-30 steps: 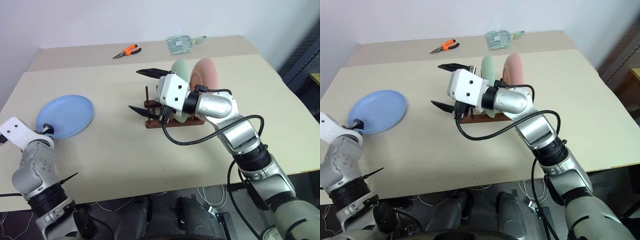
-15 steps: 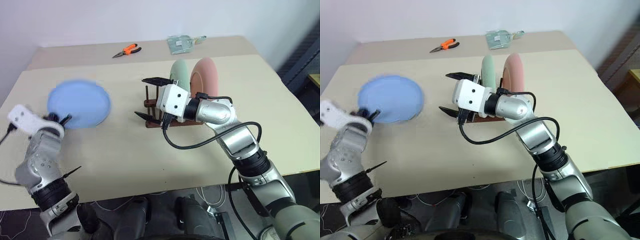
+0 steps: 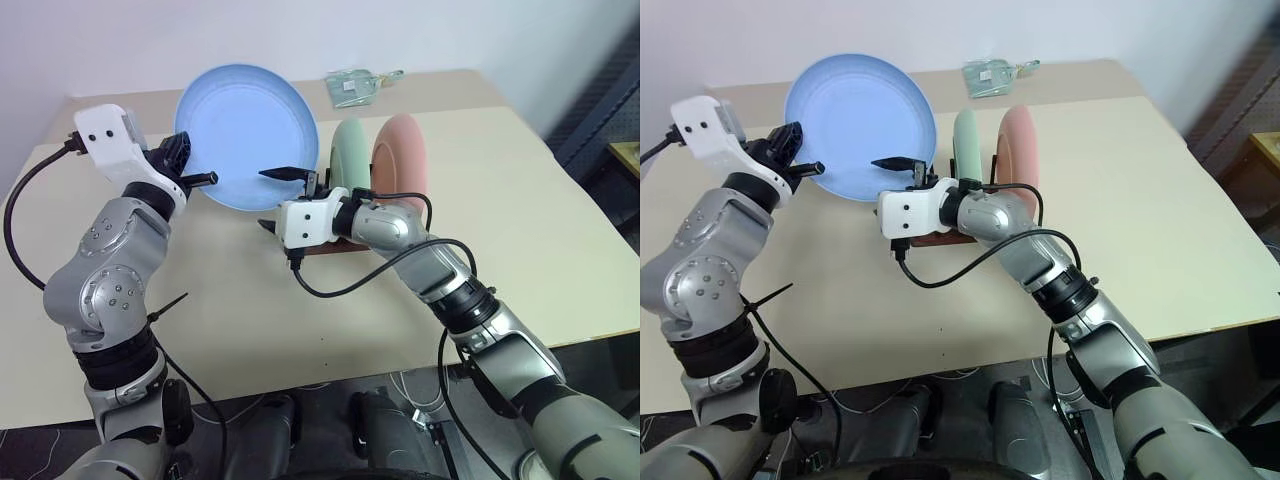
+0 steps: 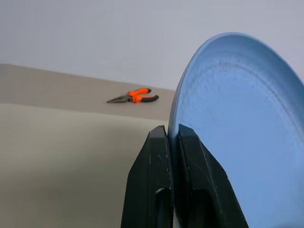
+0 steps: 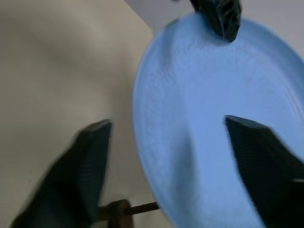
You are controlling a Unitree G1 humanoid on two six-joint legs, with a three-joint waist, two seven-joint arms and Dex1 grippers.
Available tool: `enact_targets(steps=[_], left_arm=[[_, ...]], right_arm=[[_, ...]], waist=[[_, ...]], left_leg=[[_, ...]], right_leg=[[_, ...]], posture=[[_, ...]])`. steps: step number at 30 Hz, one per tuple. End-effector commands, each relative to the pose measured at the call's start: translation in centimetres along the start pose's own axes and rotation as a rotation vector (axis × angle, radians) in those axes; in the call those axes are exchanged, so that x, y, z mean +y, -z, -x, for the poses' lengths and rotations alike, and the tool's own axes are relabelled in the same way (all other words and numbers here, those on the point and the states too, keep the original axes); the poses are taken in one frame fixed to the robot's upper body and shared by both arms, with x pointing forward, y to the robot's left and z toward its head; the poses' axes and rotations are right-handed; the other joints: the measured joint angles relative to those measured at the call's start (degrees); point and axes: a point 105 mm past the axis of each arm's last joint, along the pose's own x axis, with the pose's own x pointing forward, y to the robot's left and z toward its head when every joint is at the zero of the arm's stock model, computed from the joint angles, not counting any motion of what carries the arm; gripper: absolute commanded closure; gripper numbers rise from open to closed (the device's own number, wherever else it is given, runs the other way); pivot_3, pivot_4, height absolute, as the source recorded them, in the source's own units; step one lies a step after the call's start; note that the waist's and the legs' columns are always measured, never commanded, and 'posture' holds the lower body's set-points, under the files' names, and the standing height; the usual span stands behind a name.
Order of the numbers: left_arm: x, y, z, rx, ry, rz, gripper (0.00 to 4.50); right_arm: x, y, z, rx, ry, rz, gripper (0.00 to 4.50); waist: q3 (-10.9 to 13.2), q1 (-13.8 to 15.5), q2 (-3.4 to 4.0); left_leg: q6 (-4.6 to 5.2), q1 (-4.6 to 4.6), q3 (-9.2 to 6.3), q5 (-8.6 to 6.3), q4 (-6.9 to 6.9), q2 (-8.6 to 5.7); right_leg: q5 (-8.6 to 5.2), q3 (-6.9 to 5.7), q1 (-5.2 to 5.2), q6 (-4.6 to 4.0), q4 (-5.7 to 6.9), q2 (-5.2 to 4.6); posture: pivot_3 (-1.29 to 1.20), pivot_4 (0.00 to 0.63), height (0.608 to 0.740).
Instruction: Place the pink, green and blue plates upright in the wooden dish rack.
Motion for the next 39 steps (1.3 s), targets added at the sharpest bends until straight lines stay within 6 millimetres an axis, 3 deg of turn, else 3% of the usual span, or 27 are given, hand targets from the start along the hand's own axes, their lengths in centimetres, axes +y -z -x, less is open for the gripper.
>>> enact_targets(steps=[1, 4, 5, 8, 10, 12, 15, 19, 21, 24, 26, 28, 33, 39], left_arm=[[-0.7, -1.6, 0.6, -0.059, 0.033, -0.019, 4.5], [-0.4, -1.4, 0.7, -0.053, 0.031, -0.019, 4.5], [-0.4, -1.4, 0.8, -0.06, 0.034, -0.007, 4.5], [-0.3, -2.3, 0.8, -0.101, 0.044, 0.045, 3.54], [-0.2, -3.3, 0.9, -0.15, 0.05, 0.074, 2.58], [1.2, -5.2, 1.1, -0.248, -0.008, 0.099, 1.56], [4.8, -7.5, 1.8, -0.363, -0.155, 0.124, 1.56], [8.9, -8.3, 3.2, -0.401, -0.277, 0.054, 1.56], [10.6, -6.7, 3.8, -0.333, -0.323, -0.062, 1.56], [12.2, -1.1, 5.0, -0.124, -0.316, -0.293, 1.56], [11.0, 2.8, 5.6, -0.027, -0.221, -0.368, 1.56], [8.5, 6.4, 6.1, 0.04, -0.097, -0.395, 1.56], [3.8, 10.0, 6.4, 0.074, 0.081, -0.35, 1.56], [1.3, 11.4, 6.3, 0.092, 0.185, -0.324, 1.56]], right_arm=[[-1.0, -1.0, -0.4, -0.037, 0.027, 0.054, 2.92], [-0.7, -1.1, -0.6, -0.04, 0.017, 0.072, 4.47], [-0.6, -1.2, -0.6, -0.041, 0.017, 0.077, 4.47], [-0.6, -1.2, -0.6, -0.039, 0.023, 0.091, 4.5], [-0.6, -1.2, -0.7, -0.038, 0.024, 0.103, 4.5], [-0.5, -1.3, -0.7, -0.04, 0.023, 0.116, 4.5], [-0.4, -1.4, -0.6, -0.047, 0.026, 0.141, 4.5], [-1.1, -2.0, -0.3, -0.077, 0.052, 0.17, 4.5], [-2.2, -2.7, 0.1, -0.117, 0.101, 0.135, 4.5], [-5.5, -5.3, 2.1, -0.295, 0.251, -0.092, 4.5], [-6.6, -6.8, 3.5, -0.433, 0.286, -0.332, 4.5], [-7.6, -8.0, 5.1, -0.59, 0.297, -0.685, 4.5], [-6.3, -8.1, 6.4, -0.648, 0.249, -1.098, 4.5], [-4.7, -7.2, 6.4, -0.59, 0.219, -1.287, 4.5]], waist=[[0.0, 0.04, -0.01], [0.0, -0.06, 0.0], [0.0, -0.08, 0.0], [0.0, -0.08, 0.0], [0.0, -0.07, 0.0], [0.0, -0.07, -0.01], [0.0, -0.2, 0.0], [0.0, -0.38, 0.0], [0.0, -0.28, 0.0], [0.01, -0.33, 0.03], [0.0, -0.04, 0.01], [0.01, 0.37, 0.02], [-0.01, 1.17, 0.03], [0.0, 0.32, 0.21]], left_leg=[[0.0, 0.0, 0.0, 0.0, 0.02, 0.0], [-0.01, 0.0, -0.02, 0.0, 0.01, 0.0], [-0.01, 0.0, -0.03, 0.0, 0.0, 0.0], [-0.05, 0.0, -0.03, 0.02, 0.01, 0.01], [-0.05, 0.0, -0.03, 0.02, 0.01, 0.01], [-0.05, 0.0, -0.03, 0.02, 0.01, 0.01], [-0.07, 0.0, -0.03, 0.03, 0.0, 0.01], [-0.16, 0.0, 0.0, 0.05, -0.06, 0.06], [-0.16, 0.0, 0.01, 0.05, -0.04, 0.07], [-0.15, 0.0, 0.04, 0.04, -0.07, 0.06], [-0.01, 0.01, 0.05, -0.04, -0.12, 0.07], [0.28, 0.0, -0.05, -0.23, -0.09, 0.11], [0.15, 0.0, -0.09, -0.35, -0.01, 0.28], [0.23, -0.01, 0.13, -0.29, -0.14, 0.41]], right_leg=[[0.0, 0.0, 0.02, 0.0, -0.01, 0.0], [0.0, 0.0, 0.01, 0.0, 0.0, 0.02], [0.0, 0.0, 0.01, 0.0, 0.0, 0.03], [0.01, 0.01, 0.01, -0.01, 0.0, 0.03], [0.01, 0.01, 0.01, -0.01, 0.0, 0.03], [0.01, 0.01, 0.01, -0.01, 0.0, 0.03], [0.01, 0.0, -0.01, -0.02, 0.0, 0.04], [0.01, 0.01, -0.06, -0.02, 0.0, 0.09], [0.01, 0.02, -0.06, -0.03, 0.0, 0.09], [0.02, 0.08, -0.06, -0.04, 0.0, 0.08], [0.02, 0.13, -0.06, -0.05, -0.01, 0.07], [0.02, 0.09, 0.02, -0.08, -0.07, 0.06], [0.0, 0.06, 0.11, -0.48, -0.25, 0.07], [-0.07, 0.09, -0.12, -0.63, -0.16, 0.09]], posture=[[0.0, 0.15, 0.729], [0.0, 0.15, 0.729], [0.0, 0.15, 0.729], [0.0, 0.15, 0.729], [0.0, 0.15, 0.729], [0.0, 0.15, 0.729], [0.0, 0.15, 0.729], [0.0, 0.15, 0.729], [0.0, 0.15, 0.729], [0.0, 0.15, 0.729], [0.0, 0.15, 0.729], [0.0, 0.15, 0.729], [0.0, 0.15, 0.729], [0.0, 0.15, 0.729]])
